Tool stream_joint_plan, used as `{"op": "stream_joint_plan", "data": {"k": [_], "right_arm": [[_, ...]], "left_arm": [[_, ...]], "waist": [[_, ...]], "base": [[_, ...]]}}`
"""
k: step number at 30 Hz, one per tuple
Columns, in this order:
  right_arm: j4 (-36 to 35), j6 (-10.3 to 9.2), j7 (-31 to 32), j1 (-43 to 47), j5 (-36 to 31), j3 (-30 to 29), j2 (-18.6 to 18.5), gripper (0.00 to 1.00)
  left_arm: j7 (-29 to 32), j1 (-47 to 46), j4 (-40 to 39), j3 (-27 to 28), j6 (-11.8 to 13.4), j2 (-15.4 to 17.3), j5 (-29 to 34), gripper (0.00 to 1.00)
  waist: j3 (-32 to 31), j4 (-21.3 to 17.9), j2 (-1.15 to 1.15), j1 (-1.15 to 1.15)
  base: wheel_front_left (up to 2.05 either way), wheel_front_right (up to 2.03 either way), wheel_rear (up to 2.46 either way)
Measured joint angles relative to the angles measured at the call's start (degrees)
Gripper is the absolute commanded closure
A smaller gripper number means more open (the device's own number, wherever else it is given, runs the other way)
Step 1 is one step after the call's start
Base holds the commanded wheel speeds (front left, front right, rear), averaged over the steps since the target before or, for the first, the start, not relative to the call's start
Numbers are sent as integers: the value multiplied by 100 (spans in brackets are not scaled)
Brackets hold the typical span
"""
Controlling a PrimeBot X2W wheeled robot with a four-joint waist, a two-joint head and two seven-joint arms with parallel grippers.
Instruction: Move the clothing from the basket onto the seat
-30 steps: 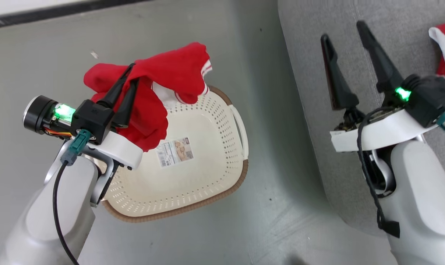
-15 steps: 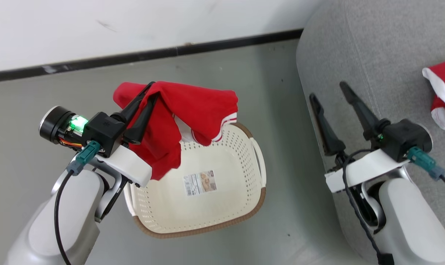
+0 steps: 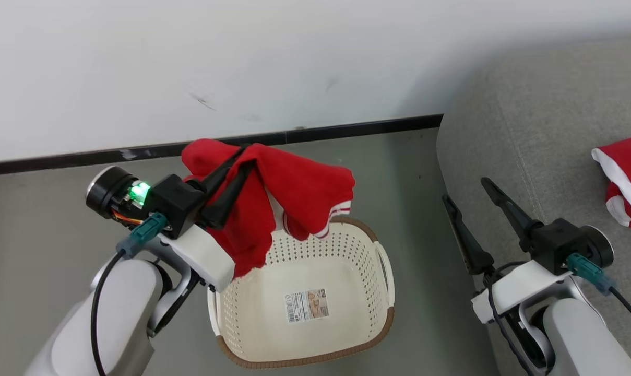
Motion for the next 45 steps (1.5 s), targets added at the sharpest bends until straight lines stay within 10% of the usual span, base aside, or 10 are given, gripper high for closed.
{"op": "stream_joint_plan", "data": {"k": [14,30,45], "right_arm": [[219,0,1,479,-162,455,-448,0],[558,0,1,-93,-352,2366,-1145,0],[608,0,1,-756,-131,3270,-906,0]], "left_arm": [[475,327,-525,-287,-80,-31,-258,100],[922,484,-1043,-599,-131,-145,-437,100],[1232,584,-1429,-756,-127,-165,-525,100]], "waist": [[-745,188,0,0],[-1201,380,0,0],[-1248,544,0,0]], "base": [[0,0,0],[0,0,0],[0,0,0]]}}
